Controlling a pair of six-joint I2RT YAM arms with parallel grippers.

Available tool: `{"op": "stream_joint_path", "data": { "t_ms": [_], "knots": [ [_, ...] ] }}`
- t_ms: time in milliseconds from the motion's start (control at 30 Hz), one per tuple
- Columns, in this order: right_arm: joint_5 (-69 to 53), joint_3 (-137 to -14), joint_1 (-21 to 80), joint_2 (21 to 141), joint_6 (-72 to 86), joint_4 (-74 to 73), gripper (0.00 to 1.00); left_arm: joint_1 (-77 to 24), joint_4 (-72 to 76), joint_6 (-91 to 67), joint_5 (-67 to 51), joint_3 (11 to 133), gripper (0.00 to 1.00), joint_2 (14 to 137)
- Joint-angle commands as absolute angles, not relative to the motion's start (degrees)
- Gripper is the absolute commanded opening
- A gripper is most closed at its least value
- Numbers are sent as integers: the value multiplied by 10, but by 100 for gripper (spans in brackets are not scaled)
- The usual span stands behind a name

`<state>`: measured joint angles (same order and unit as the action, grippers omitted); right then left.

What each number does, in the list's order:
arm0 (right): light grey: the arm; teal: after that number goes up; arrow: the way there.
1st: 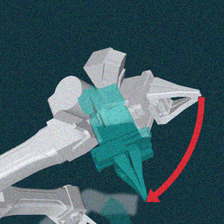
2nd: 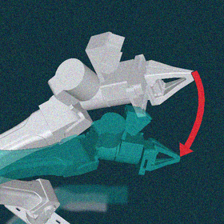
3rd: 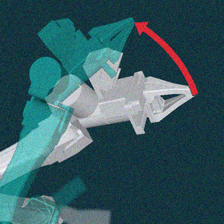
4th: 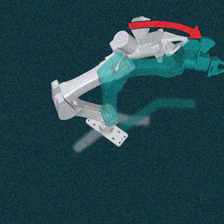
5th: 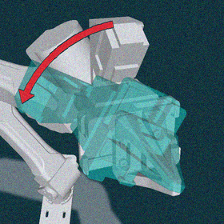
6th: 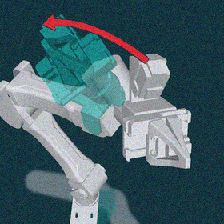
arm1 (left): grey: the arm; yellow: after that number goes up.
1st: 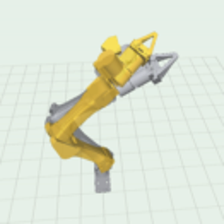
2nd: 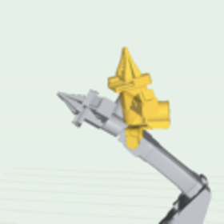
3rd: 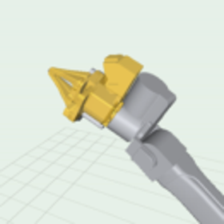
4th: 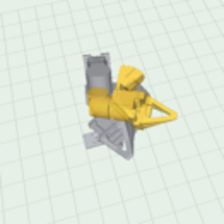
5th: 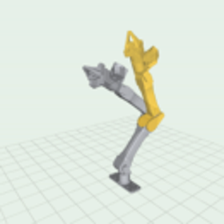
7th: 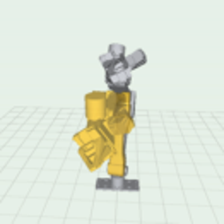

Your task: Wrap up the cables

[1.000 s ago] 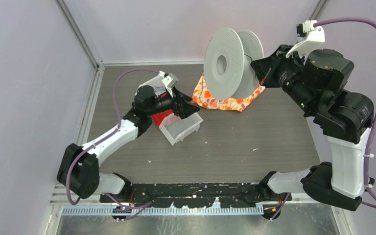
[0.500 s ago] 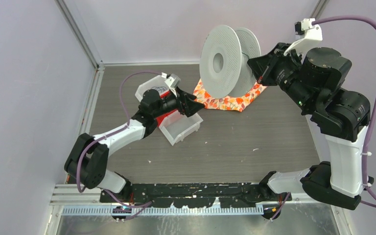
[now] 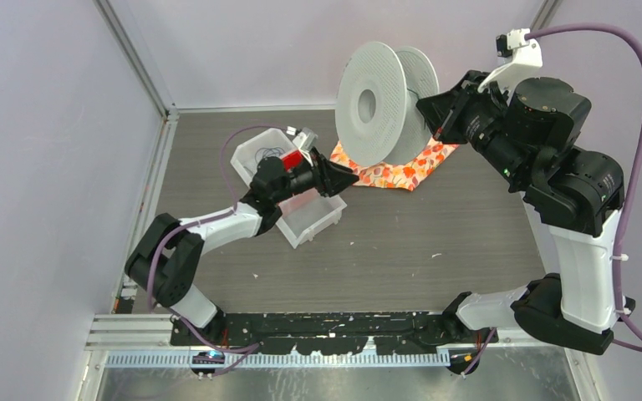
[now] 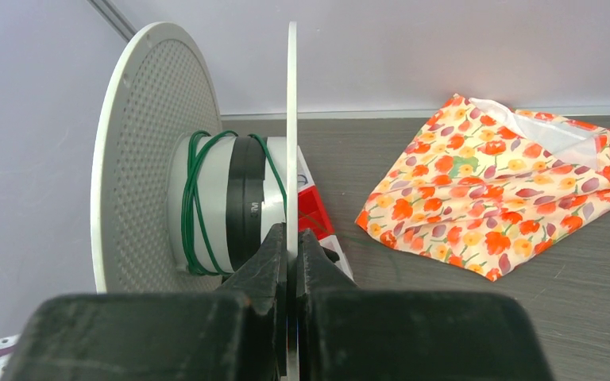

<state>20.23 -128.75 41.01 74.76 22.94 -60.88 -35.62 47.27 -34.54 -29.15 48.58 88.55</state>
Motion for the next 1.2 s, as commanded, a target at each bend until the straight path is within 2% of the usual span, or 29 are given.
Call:
{"op": "stream_joint_path", "data": {
  "t_ms": [0, 33, 67, 100, 167, 233, 333, 467, 500, 567, 633, 667, 900, 1167],
  "knots": [
    [195, -1295, 409, 738, 249, -528, 1, -363, 530, -372, -288, 526, 31, 913],
    [194, -1294, 409, 738, 250, -528, 0, -363, 534, -377, -283, 532, 23, 918],
    [193, -1294, 409, 738, 250, -530, 0, -364, 536, -381, -279, 534, 20, 922],
    [193, -1294, 409, 738, 250, -531, 1, -367, 538, -384, -278, 537, 23, 924],
    [191, -1293, 409, 739, 251, -531, 1, -369, 538, -383, -277, 539, 44, 926],
    [191, -1292, 409, 738, 252, -531, 0, -372, 538, -376, -270, 536, 58, 925],
    [190, -1293, 409, 738, 252, -530, 1, -375, 538, -366, -258, 532, 65, 921],
    [187, -1291, 409, 737, 254, -529, 0, -377, 538, -363, -257, 535, 67, 921],
    [186, -1288, 409, 736, 255, -527, 0, -377, 539, -363, -257, 538, 65, 923],
    [184, -1282, 409, 734, 257, -523, 1, -379, 540, -369, -257, 548, 47, 929],
    [183, -1279, 409, 734, 258, -521, 1, -379, 540, -379, -256, 556, 7, 935],
    [183, -1278, 409, 733, 259, -521, 0, -379, 540, -386, -256, 559, 1, 936],
    [221, -1261, 409, 726, 250, -519, 1, -385, 489, -422, -274, 556, 0, 909],
    [380, -1188, 409, 723, 217, -465, 0, -408, 133, -429, -323, 613, 0, 849]
  ]
}}
